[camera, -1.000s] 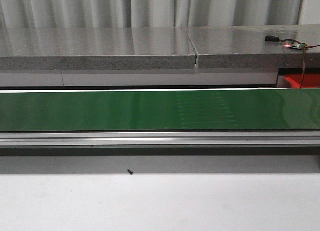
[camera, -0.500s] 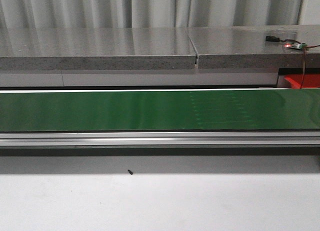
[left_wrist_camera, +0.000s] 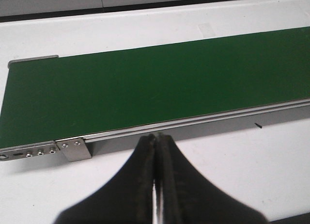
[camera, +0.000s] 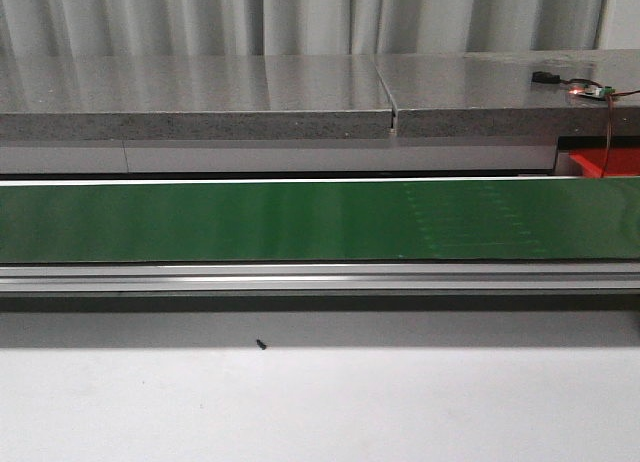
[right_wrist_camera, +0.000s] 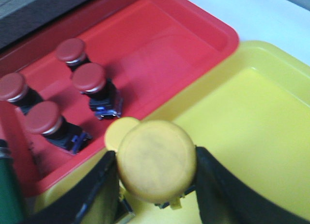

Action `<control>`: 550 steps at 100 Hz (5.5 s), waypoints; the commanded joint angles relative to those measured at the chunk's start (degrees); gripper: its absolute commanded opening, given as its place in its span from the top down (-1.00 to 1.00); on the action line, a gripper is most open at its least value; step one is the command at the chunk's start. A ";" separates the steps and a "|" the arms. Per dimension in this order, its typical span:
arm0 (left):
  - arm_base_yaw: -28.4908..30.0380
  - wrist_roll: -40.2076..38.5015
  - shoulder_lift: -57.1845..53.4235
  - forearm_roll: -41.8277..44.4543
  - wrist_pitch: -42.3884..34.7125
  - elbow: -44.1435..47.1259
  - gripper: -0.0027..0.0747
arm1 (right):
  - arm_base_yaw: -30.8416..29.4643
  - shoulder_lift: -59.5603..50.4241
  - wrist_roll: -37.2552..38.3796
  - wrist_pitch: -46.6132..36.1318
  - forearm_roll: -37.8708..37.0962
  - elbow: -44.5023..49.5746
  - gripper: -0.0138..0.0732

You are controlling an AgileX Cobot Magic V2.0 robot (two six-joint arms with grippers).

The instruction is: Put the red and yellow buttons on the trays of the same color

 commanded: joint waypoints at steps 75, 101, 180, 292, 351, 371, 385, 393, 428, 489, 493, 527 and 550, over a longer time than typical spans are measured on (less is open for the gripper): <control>-0.37 -0.47 0.09 -0.98 -3.46 -1.39 0.98 | 1.56 9.11 -0.03 -4.69 5.11 1.13 0.79; -0.37 -0.47 0.09 -0.98 -3.46 -1.39 0.98 | 1.56 9.12 -0.03 -4.55 5.11 1.10 -0.09; -0.37 -0.47 0.09 -0.98 -3.46 -1.39 0.98 | 1.56 0.80 -0.28 -3.87 5.10 0.09 -0.42; -0.37 -0.47 0.09 -0.98 -3.46 -1.39 0.98 | 36.87 -20.75 -6.24 0.21 4.44 0.09 0.83; -0.37 -0.47 0.09 -0.98 -3.46 -1.39 0.98 | 36.96 -29.14 -6.24 -0.50 4.49 0.55 0.83; -0.37 -0.47 0.09 -0.98 -3.46 -1.39 0.98 | 36.96 -34.77 -6.31 1.34 4.44 0.93 0.83; -0.37 -0.47 0.09 -0.98 -3.46 -1.39 0.98 | 36.96 -36.75 -6.31 -0.18 4.44 2.84 0.83; -0.37 -0.47 0.09 -0.98 -3.46 -1.39 0.98 | 36.96 -37.41 -4.80 -0.25 2.13 4.63 0.83; -0.37 -0.47 0.09 -0.98 -3.46 -1.39 0.98 | 36.50 -45.81 48.87 -2.21 -57.69 12.42 0.83; -0.37 -0.47 0.09 -0.98 -3.46 -1.39 0.98 | 29.19 -60.02 52.03 -5.28 -59.97 29.65 0.83; -0.37 -0.47 0.09 -0.98 -3.46 -1.39 0.98 | 29.14 -61.08 52.03 -5.34 -59.97 30.64 0.83; -0.37 -0.47 0.19 -0.98 -3.59 -1.39 0.98 | 28.95 -71.32 52.03 0.69 -60.08 33.25 0.83; -0.37 -0.47 0.19 -0.98 -3.49 -1.39 0.98 | 28.95 -71.28 52.03 0.08 -59.76 33.25 0.83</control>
